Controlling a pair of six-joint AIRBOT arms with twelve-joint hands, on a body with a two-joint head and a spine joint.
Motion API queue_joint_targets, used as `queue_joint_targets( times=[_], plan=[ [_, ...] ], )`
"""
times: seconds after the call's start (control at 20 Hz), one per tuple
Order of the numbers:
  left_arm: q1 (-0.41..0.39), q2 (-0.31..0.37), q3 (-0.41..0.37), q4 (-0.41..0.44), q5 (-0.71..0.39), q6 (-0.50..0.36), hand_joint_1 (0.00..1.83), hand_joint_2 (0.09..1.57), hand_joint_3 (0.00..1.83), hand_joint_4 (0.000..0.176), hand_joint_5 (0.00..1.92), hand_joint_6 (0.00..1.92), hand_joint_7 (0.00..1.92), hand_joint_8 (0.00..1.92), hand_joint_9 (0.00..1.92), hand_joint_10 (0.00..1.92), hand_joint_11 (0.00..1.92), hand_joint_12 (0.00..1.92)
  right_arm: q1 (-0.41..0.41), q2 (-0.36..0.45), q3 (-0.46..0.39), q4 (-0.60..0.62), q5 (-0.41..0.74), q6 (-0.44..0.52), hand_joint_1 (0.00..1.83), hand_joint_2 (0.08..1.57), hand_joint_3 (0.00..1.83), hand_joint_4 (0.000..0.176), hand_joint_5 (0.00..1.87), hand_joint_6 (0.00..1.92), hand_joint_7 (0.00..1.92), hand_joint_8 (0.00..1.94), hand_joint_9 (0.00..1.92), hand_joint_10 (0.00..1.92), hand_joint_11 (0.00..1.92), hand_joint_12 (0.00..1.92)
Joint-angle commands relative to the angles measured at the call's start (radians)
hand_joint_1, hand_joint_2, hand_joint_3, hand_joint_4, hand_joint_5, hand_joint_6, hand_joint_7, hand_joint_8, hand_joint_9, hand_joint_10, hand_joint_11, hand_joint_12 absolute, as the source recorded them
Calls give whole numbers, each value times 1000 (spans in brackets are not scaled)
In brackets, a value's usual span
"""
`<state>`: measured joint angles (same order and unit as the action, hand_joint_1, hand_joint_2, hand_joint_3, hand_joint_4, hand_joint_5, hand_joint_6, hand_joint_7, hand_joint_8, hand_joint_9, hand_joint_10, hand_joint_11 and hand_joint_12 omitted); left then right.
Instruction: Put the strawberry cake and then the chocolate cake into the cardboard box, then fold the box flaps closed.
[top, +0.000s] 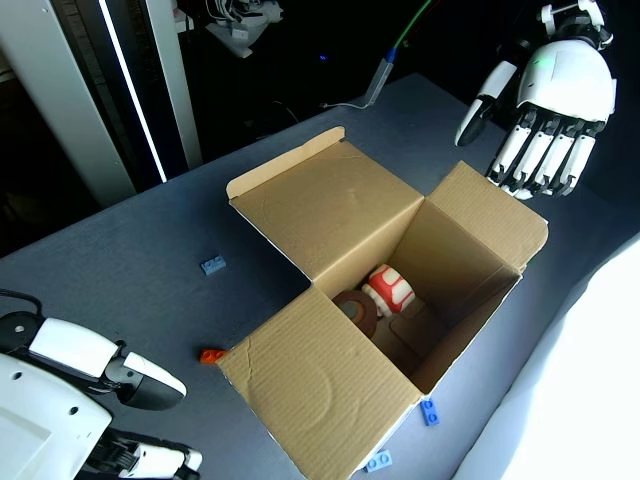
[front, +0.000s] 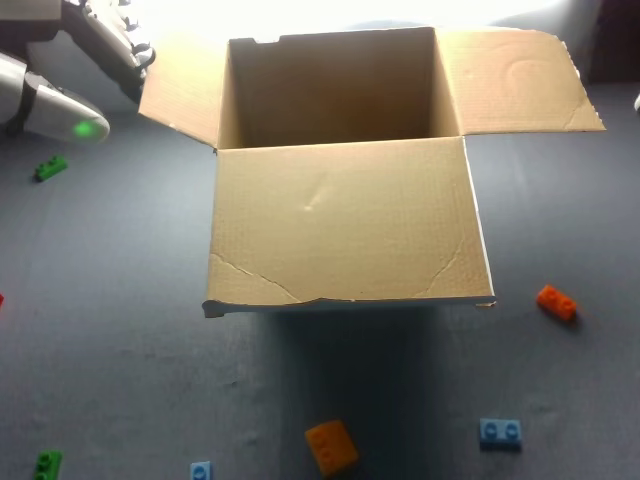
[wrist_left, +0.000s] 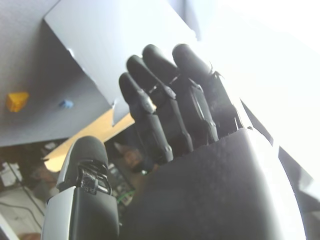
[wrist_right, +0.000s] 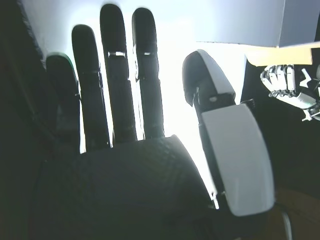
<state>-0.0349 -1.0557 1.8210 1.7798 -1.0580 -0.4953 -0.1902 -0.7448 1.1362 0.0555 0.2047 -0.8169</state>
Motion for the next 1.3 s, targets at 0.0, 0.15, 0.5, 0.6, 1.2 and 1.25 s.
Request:
queue_joint_targets(
  times=[0.0, 0.15, 0.5, 0.6, 1.2, 1.25],
  plan=[
    [-19, 8, -1, -87, 7, -2, 228, 1252, 0, 0, 785, 2, 773, 423, 543, 1074, 261, 1673, 0, 11, 4, 6, 115, -3, 436, 1240, 0, 0, 901, 47, 924, 77, 614, 844, 291, 1711],
    [-45, 8, -6, -86, 9, -5, 262, 1239, 0, 0, 786, 3, 767, 410, 538, 1075, 248, 1678, -13, 6, 4, 6, 117, -9, 399, 1247, 2, 0, 808, 2, 877, 26, 580, 801, 215, 1673],
    [-80, 9, -37, -81, 13, -8, 167, 1272, 4, 0, 587, 0, 655, 117, 416, 797, 66, 1526, -53, -5, 4, 6, 131, -19, 245, 1259, 0, 0, 560, 0, 623, 0, 630, 188, 128, 1276],
    [-82, 9, -51, -81, 18, -8, 134, 1281, 3, 0, 582, 0, 656, 84, 417, 760, 81, 1499, -64, -7, 4, 6, 136, -20, 232, 1266, 0, 0, 555, 2, 613, 1, 640, 124, 123, 1268],
    [-63, 24, -186, -52, 60, 11, 186, 1259, 0, 0, 556, 5, 699, 37, 425, 836, 88, 1553, -215, -44, 4, 6, 365, -105, 226, 1292, 2, 0, 569, 0, 571, 1, 618, 68, 70, 1331],
    [-55, 24, -191, -49, 65, 14, 181, 1259, 0, 0, 555, 4, 702, 35, 428, 827, 90, 1556, -239, -53, 4, 6, 397, -122, 230, 1286, 0, 0, 573, 2, 577, 3, 627, 70, 79, 1335]
  ],
)
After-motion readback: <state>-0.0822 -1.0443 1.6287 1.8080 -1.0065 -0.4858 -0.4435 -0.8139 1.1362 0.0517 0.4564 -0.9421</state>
